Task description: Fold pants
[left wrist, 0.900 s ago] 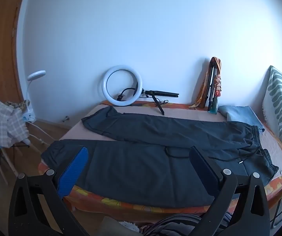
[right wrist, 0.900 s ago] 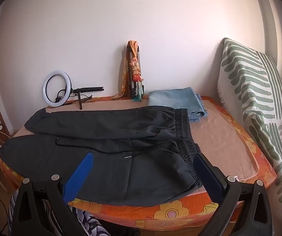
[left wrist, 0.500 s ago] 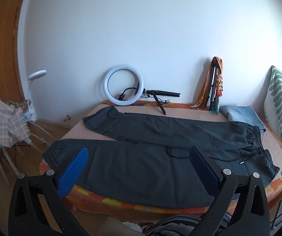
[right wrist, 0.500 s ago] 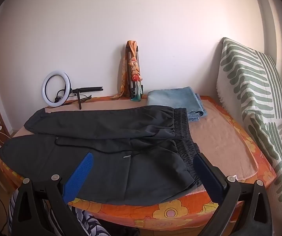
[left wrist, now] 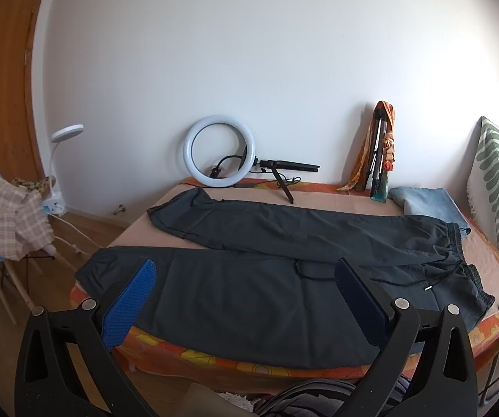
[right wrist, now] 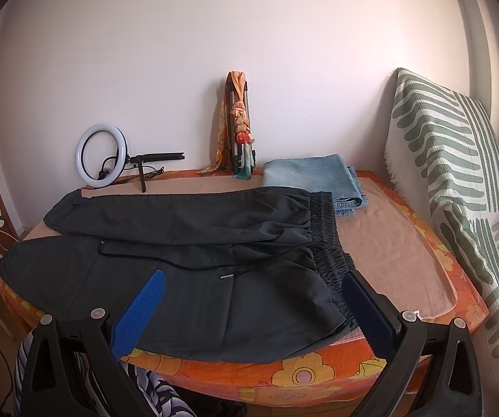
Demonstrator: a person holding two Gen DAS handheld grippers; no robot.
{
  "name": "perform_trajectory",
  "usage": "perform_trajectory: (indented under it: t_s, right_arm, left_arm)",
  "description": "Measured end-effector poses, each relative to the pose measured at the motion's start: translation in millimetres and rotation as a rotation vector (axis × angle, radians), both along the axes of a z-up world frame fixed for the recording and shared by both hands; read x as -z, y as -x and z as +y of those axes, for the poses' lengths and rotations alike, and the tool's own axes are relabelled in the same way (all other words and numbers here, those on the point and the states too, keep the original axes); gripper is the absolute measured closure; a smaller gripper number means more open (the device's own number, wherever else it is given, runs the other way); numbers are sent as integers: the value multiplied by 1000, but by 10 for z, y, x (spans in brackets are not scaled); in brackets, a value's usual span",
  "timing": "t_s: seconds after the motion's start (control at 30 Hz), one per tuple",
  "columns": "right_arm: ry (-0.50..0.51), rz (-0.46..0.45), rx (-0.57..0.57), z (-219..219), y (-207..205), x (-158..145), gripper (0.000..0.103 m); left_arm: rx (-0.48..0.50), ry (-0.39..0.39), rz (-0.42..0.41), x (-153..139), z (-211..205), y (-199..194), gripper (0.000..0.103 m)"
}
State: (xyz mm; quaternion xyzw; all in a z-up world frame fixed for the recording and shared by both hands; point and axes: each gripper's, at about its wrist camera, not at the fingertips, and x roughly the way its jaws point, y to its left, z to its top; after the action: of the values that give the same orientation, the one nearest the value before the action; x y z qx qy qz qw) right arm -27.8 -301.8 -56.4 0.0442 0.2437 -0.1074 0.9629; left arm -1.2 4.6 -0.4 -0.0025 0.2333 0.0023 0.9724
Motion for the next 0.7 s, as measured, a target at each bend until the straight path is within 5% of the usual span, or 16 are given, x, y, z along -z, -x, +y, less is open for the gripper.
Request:
perform_trajectory:
  t_s: [0.7]
  right_arm:
    - [2, -4, -3, 25, 15, -15, 0]
  left_arm:
    - [-1, 0, -4, -36, 8, 6, 1]
